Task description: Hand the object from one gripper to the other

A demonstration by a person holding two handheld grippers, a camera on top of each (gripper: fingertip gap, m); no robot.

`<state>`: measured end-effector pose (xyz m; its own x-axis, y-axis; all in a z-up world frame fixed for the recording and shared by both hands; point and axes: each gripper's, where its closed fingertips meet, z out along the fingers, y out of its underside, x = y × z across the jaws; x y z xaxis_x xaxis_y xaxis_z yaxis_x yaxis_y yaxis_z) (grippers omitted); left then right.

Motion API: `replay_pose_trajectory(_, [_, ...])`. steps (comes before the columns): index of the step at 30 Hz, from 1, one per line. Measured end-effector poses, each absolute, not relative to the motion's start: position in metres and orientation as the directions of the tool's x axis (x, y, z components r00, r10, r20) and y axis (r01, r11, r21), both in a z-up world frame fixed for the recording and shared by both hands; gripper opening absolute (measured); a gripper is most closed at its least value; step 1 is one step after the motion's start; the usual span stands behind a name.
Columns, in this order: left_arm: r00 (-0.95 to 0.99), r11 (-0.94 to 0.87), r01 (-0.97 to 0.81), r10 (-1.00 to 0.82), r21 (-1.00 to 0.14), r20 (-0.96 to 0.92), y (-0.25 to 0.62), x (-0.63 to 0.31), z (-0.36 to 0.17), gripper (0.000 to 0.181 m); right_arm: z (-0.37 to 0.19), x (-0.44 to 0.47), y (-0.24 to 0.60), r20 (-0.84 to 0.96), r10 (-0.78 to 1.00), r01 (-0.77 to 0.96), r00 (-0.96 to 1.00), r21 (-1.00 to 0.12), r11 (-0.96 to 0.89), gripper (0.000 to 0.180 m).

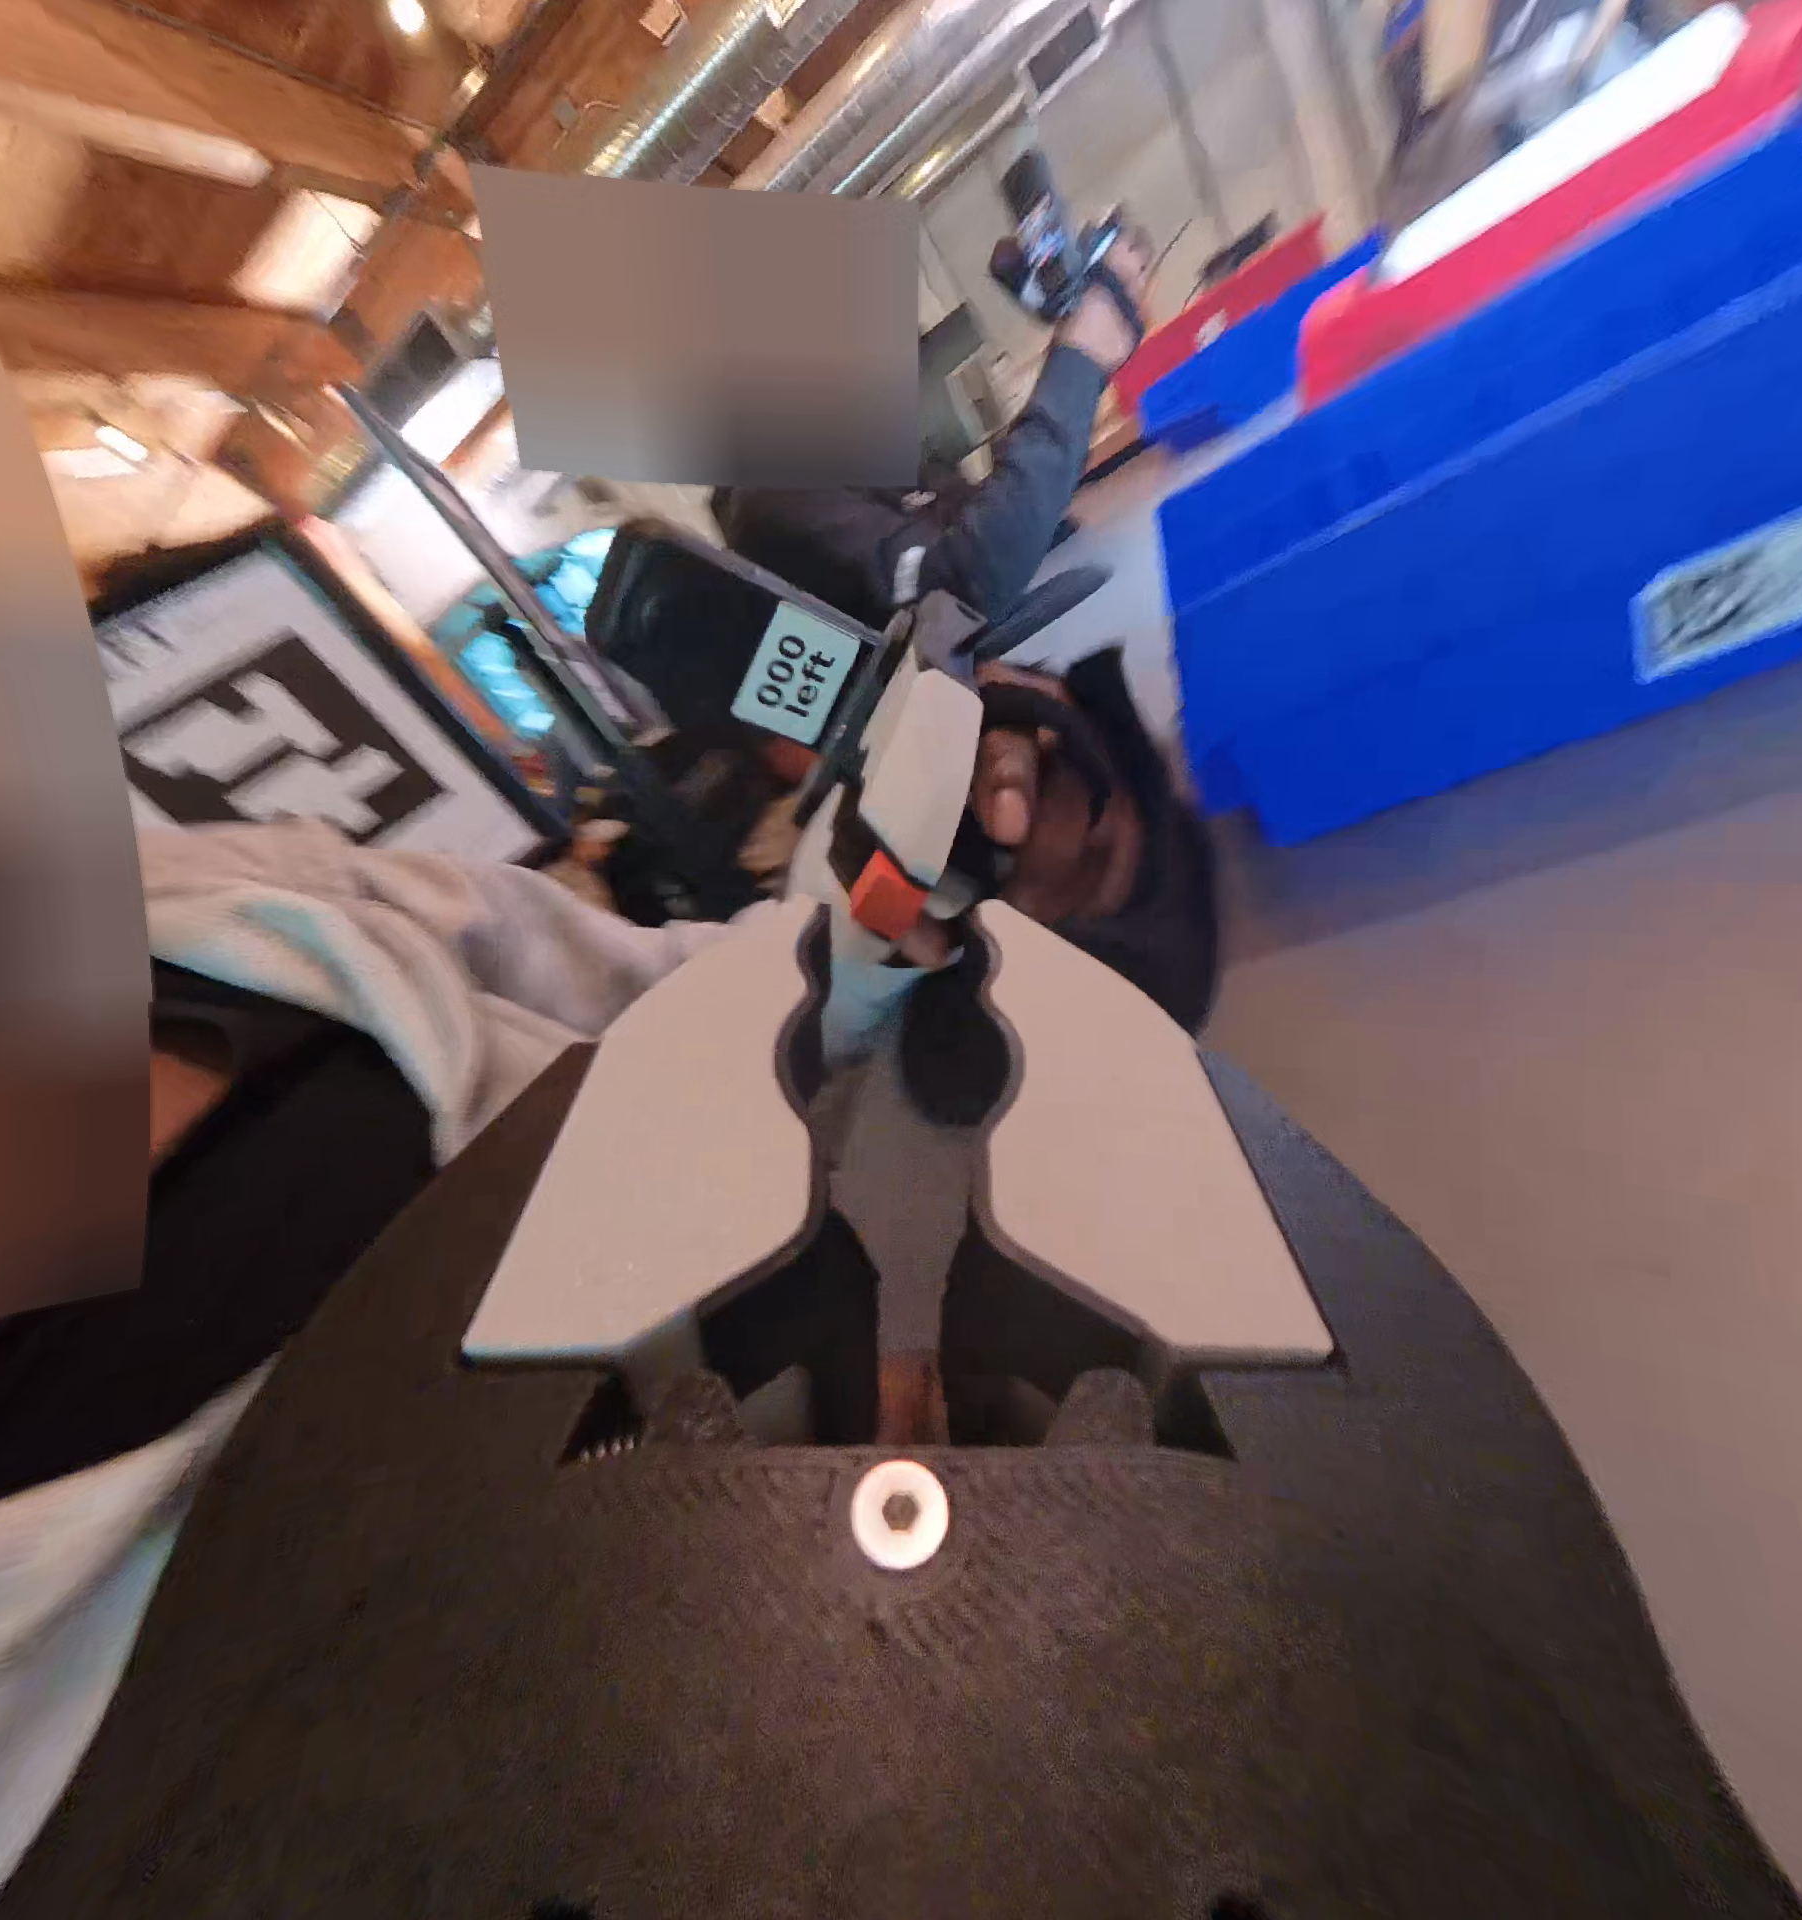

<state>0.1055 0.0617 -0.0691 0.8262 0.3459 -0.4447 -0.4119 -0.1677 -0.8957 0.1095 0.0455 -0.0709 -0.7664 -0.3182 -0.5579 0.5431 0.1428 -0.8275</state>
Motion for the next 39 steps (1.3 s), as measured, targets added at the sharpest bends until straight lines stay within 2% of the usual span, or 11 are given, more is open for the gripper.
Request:
replay_pose_trajectory(2, [0.942,-0.029,-0.155,0.296,-0.988,-0.156,0.057,0.106,-0.065,0.010,-0.065,0.100,0.046,-0.312,-0.219,0.315,-0.924,-0.949,0.025,0.031])
replay_pose_trajectory(4, [0.967,0.091,0.182,0.165,-0.979,0.195,0.055,0.107,-0.064,0.010,-0.058,0.094,0.050,0.101,-0.046,-0.099,-0.994,-0.994,-0.056,0.033])
replay_pose_trajectory(7, [0.886,0.116,0.462,-0.010,-0.879,0.464,0.056,0.113,-0.068,0.010,-0.058,0.105,0.056,0.651,0.119,-0.654,-0.750,-0.756,0.014,0.027])
replay_pose_trajectory(12, [0.875,0.008,0.482,-0.057,-0.876,0.481,0.065,0.126,-0.080,0.010,-0.077,0.119,0.046,0.810,0.075,-0.807,-0.581,-0.586,0.078,0.023])
replay_pose_trajectory(17, [0.874,-0.006,0.482,-0.066,-0.876,0.481,0.065,0.129,-0.081,0.010,-0.081,0.120,0.044,0.843,0.076,-0.838,-0.532,-0.538,0.097,0.010])
replay_pose_trajectory(20, [0.887,0.017,0.460,-0.060,-0.888,0.458,0.065,0.127,-0.078,0.013,-0.079,0.119,0.044,0.811,0.067,-0.806,-0.581,-0.584,0.091,0.010])
replay_pose_trajectory(23, [0.958,0.101,0.272,0.066,-0.957,0.279,0.062,0.116,-0.067,0.043,-0.071,0.116,0.045,0.630,0.047,-0.629,-0.775,-0.777,0.040,0.010])
replay_pose_trajectory(27, [0.898,0.023,-0.334,0.312,-0.942,-0.311,0.056,0.112,-0.053,0.043,-0.071,0.105,0.046,-0.022,-0.122,0.014,-0.992,-0.998,0.064,0.010])
replay_pose_trajectory(30, [0.727,-0.171,-0.575,0.343,-0.800,-0.595,0.062,0.113,-0.062,0.041,-0.073,0.105,0.049,-0.537,-0.287,0.516,-0.793,-0.843,0.151,0.010])
replay_pose_trajectory(32, [0.664,-0.240,-0.630,0.328,-0.739,-0.672,0.066,0.112,-0.069,0.041,-0.071,0.108,0.052,-0.692,-0.364,0.669,-0.623,-0.713,0.210,0.010])
replay_pose_trajectory(39, [0.659,-0.273,-0.632,0.303,-0.725,-0.689,0.067,0.113,-0.074,0.023,-0.082,0.116,0.050,-0.710,-0.347,0.651,-0.613,-0.703,0.288,0.010])
